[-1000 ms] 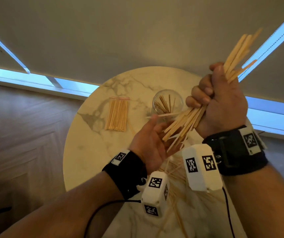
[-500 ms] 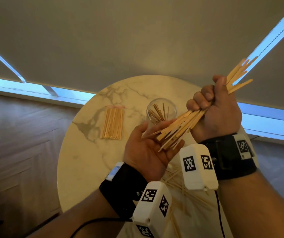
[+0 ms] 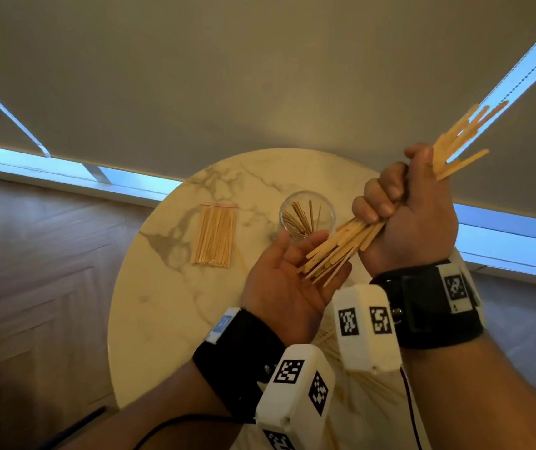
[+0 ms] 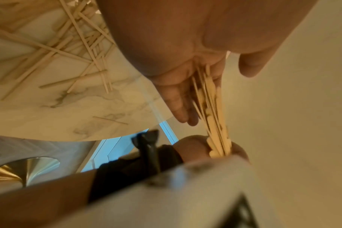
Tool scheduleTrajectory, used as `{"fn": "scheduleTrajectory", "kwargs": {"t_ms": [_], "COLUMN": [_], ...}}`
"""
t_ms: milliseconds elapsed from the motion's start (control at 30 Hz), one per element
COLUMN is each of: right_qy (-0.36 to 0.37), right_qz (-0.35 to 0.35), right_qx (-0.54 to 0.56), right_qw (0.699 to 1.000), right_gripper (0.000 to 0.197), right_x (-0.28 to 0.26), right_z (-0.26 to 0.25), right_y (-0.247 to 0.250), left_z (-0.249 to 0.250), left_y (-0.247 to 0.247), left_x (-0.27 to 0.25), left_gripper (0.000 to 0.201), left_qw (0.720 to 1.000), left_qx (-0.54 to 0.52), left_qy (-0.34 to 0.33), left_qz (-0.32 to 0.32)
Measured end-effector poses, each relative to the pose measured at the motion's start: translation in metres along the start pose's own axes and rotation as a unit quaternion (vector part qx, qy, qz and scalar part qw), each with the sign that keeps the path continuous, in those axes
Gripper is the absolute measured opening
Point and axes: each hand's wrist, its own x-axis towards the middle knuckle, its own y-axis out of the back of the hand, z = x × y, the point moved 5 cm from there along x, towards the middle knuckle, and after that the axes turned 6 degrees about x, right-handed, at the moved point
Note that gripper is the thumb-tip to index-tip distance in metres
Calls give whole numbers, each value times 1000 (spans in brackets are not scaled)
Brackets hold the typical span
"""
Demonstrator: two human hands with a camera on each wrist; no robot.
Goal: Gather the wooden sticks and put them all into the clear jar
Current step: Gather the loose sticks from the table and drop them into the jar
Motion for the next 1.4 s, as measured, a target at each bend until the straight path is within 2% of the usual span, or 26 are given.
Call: {"fn": "scheduleTrajectory", "kwargs": {"t_ms": [167,267,367,533,600,700,833,933,1000,1100,1233,1400], "right_qy": [-44,-35,-18,-30,-38,-43,-40,-33,-36,-49,-80,-105], "right_qz": [-187,-235,-225,-193,-211,-237,-242,-256,-244,-225,-222,-190], "right_qx": [-75,-119,-131,-136,-151,-179,-222,-287,-280,-224,-252,-176], "right_qw": [978,964,966,971,965,954,944,923,928,947,938,960], "right_gripper": [24,13,7,11,11,21,7,26,35,38,44,50], "right_x": [-21,-29,-29,-22,-20,-19,-20,-19,-18,-14,-3,8], "right_z": [17,23,26,29,27,28,34,42,46,52,60,71], "right_y": [-25,-32,-35,-29,-26,-22,-21,-24,-25,-24,-16,-10], "left_z": [9,10,6,-1,3,15,29,32,29,21,23,27], "left_y": [-3,-3,-5,2,5,11,11,9,10,12,17,19], "left_x": [1,1,-1,-4,-4,4,12,14,17,20,27,34], "left_gripper": [61,54,37,43,41,33,37,29,41,50,50,44], "left_qw": [1000,999,995,989,986,988,989,986,983,975,970,975], "left_qx": [15,25,49,103,125,128,132,140,149,164,173,150], "left_qy": [12,33,81,106,107,88,68,83,105,143,169,162], "left_qz": [20,2,-19,-23,-21,-10,-22,-28,-29,-33,-38,-30]}}
